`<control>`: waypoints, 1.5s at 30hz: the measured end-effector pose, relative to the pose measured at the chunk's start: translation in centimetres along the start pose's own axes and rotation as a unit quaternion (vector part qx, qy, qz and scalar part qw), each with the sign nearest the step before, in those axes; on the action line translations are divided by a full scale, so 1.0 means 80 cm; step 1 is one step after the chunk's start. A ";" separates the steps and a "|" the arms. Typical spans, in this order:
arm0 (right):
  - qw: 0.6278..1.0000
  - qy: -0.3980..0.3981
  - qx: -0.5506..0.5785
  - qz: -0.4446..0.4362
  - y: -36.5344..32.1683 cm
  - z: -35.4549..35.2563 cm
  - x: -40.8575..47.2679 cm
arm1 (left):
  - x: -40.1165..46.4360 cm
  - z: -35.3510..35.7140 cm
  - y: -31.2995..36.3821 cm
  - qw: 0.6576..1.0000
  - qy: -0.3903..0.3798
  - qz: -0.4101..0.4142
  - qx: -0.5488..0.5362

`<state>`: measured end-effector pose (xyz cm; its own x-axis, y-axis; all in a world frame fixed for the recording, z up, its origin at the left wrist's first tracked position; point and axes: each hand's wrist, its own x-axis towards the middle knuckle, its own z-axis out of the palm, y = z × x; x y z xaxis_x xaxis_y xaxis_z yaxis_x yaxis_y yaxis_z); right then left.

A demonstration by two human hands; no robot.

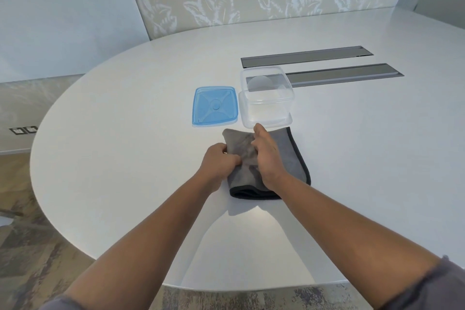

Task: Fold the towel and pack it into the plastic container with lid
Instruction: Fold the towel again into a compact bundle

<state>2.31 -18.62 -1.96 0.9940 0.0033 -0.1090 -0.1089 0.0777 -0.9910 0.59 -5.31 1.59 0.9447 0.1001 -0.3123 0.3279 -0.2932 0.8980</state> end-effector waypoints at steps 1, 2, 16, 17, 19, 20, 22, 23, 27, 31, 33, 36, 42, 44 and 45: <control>1.000 -0.009 0.006 0.010 -0.004 0.000 0.002 | -0.001 -0.001 0.002 1.000 0.009 0.006 -0.002; 1.000 -0.018 0.012 0.019 -0.008 0.000 0.003 | -0.002 -0.003 0.002 1.000 0.015 0.012 -0.001; 0.989 -0.037 0.146 -0.004 -0.003 0.033 -0.055 | -0.017 0.004 0.008 0.996 0.021 0.077 -0.038; 0.988 -0.042 0.146 0.003 -0.007 0.032 -0.055 | -0.017 0.004 0.008 0.996 0.021 0.077 -0.036; 0.986 -0.050 0.156 0.028 -0.015 0.029 -0.052 | -0.017 0.002 0.009 0.996 0.020 0.082 -0.026; 0.984 -0.045 0.166 0.042 -0.018 0.027 -0.049 | -0.017 0.001 0.010 0.996 0.020 0.086 -0.018; 0.979 -0.039 0.189 0.073 -0.020 0.021 -0.041 | -0.017 0.000 0.013 0.995 0.022 0.095 -0.009; 0.974 -0.039 0.203 0.088 -0.022 0.020 -0.039 | -0.016 0.000 0.015 0.995 0.026 0.099 -0.005; 0.957 -0.035 0.262 0.119 -0.017 0.017 -0.038 | -0.016 0.005 0.019 0.994 0.030 0.105 0.012; 0.967 -0.027 0.220 0.128 -0.025 0.010 -0.037 | -0.021 0.020 0.022 0.992 0.023 0.122 -0.008; 0.980 -0.031 0.141 0.135 -0.034 0.002 -0.030 | -0.019 0.027 0.024 0.992 0.017 0.126 -0.027; 0.991 -0.021 0.019 0.128 -0.049 -0.016 -0.019 | -0.018 0.036 0.028 0.991 -0.023 0.087 -0.095; 0.991 0.010 -0.066 0.120 -0.047 -0.055 -0.004 | -0.015 0.042 0.011 0.950 0.007 0.272 0.153; 0.992 0.017 -0.039 0.119 -0.039 -0.060 -0.005 | -0.008 0.047 0.002 0.911 0.005 0.318 0.264; 0.992 0.023 -0.028 0.118 -0.035 -0.063 -0.006 | -0.004 0.051 -0.001 0.898 -0.008 0.320 0.301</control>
<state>2.14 -23.91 0.49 0.9394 -0.0305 -0.3416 -0.3409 0.0251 -0.9398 0.27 -9.21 0.35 0.9379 -0.2835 0.1998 -0.3466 -0.7475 0.5666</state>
